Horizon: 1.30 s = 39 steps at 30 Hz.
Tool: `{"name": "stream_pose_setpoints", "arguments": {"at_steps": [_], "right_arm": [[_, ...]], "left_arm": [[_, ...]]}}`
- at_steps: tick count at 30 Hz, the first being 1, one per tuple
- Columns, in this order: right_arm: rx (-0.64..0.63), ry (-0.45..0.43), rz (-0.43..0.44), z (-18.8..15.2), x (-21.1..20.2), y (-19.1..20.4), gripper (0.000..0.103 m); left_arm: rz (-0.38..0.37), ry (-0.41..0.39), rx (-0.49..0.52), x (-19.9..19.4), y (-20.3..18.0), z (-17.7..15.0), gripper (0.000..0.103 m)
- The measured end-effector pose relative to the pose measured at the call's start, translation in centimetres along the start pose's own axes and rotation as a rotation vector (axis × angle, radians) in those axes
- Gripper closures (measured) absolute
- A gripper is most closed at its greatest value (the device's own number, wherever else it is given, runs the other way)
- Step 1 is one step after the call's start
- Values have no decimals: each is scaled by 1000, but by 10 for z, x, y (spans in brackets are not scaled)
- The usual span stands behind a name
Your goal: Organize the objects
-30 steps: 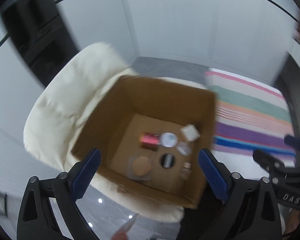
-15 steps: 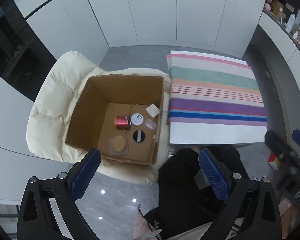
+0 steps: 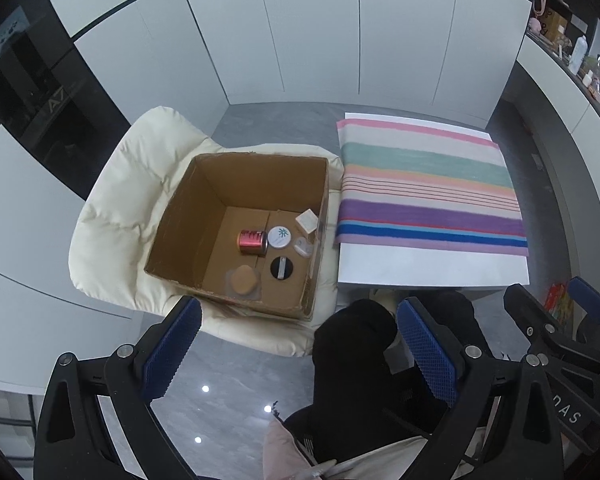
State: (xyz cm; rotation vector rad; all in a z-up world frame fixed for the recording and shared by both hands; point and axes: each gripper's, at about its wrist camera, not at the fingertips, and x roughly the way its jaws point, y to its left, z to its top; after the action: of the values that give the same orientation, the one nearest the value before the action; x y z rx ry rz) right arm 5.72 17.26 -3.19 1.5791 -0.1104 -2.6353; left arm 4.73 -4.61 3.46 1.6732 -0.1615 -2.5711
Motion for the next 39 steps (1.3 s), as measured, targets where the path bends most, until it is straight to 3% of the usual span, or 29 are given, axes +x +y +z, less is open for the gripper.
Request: {"name": "stream_pose_setpoints", "arguments": {"at_steps": [39], "right_arm": [[-9,12,-25,-9,-5,-1,7]], "left_arm": [[-8,-6,12,-6,-1,-8,4]]}}
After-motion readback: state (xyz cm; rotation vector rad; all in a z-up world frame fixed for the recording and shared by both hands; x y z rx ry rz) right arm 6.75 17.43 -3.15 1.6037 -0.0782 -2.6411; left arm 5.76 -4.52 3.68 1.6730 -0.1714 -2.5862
